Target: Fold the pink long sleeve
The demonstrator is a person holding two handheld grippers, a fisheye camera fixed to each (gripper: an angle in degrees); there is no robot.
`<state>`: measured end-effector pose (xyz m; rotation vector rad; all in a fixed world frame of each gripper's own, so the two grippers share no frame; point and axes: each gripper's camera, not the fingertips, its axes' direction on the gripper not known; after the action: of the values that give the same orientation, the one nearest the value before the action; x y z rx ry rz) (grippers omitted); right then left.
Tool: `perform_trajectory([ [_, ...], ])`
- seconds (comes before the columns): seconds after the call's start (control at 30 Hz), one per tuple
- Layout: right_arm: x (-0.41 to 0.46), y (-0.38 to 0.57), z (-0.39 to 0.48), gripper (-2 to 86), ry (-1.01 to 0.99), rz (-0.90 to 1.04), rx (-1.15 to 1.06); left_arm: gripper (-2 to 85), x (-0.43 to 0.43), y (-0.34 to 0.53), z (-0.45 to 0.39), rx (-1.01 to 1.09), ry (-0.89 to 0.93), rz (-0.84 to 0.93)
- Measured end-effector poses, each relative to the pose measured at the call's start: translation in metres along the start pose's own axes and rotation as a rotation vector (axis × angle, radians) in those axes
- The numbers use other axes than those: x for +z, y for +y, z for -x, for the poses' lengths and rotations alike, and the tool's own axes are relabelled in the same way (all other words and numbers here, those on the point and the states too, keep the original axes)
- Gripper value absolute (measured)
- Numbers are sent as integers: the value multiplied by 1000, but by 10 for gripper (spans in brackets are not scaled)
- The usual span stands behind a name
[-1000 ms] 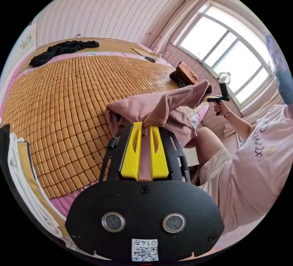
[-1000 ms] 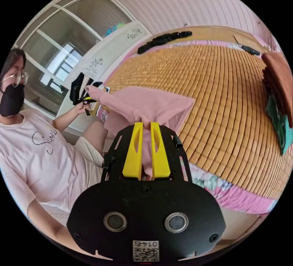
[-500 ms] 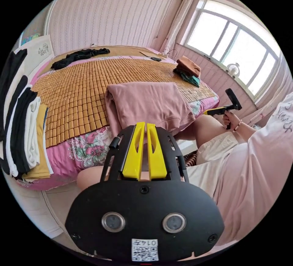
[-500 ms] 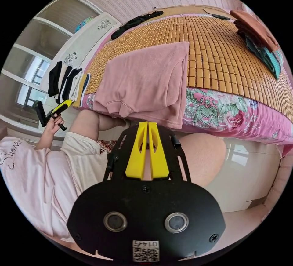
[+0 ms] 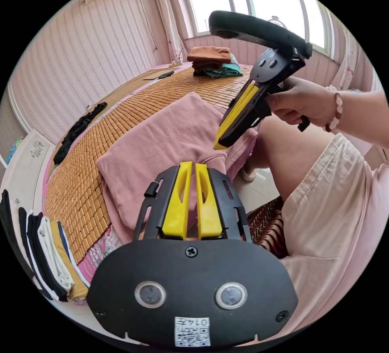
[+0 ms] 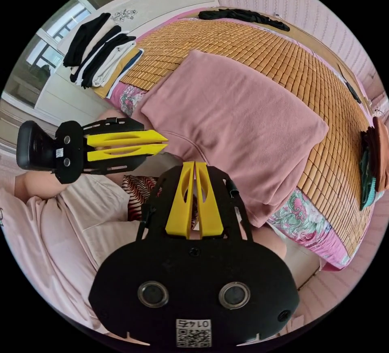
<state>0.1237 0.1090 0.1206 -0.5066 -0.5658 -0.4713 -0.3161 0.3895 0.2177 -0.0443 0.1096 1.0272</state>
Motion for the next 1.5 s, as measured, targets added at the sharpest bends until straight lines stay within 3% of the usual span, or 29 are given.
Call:
perform_trajectory([
  [0.33, 16, -173, 1, -4, 198, 99, -120, -9, 35, -24, -1, -87, 13, 4],
  [0.43, 49, -212, -2, -4, 233, 173, -102, -10, 58, -24, -5, -68, 51, 90],
  [0.47, 73, -223, -7, -4, 232, 252, -87, -10, 73, -20, -7, -53, 84, 171],
  [0.53, 108, -230, -15, -4, 212, 357, -67, -10, 79, -8, -8, -49, 115, 122],
  [0.63, 113, -246, -19, -7, 180, 372, -69, -10, 83, -5, -4, -92, 176, 97],
  [0.77, 104, -266, -25, -9, 100, 435, -117, -10, 84, -8, -26, 40, 100, 80],
  [0.93, 81, -289, -23, -9, 230, 341, -153, -10, 85, -10, -34, 48, 100, 73],
  [1.2, 118, -298, -59, -10, 133, 412, -42, -10, 87, -13, -49, 52, 69, 65],
  [1.3, 94, -276, -64, -9, 122, 292, -53, -9, 82, -18, -50, 19, 93, 68],
  [1.37, 41, -226, -56, -9, 189, 44, -69, -8, 71, -19, -50, 21, 187, 23],
  [1.5, 8, -119, -78, -4, 253, -24, 68, 15, 47, -26, -67, 38, 153, -143],
])
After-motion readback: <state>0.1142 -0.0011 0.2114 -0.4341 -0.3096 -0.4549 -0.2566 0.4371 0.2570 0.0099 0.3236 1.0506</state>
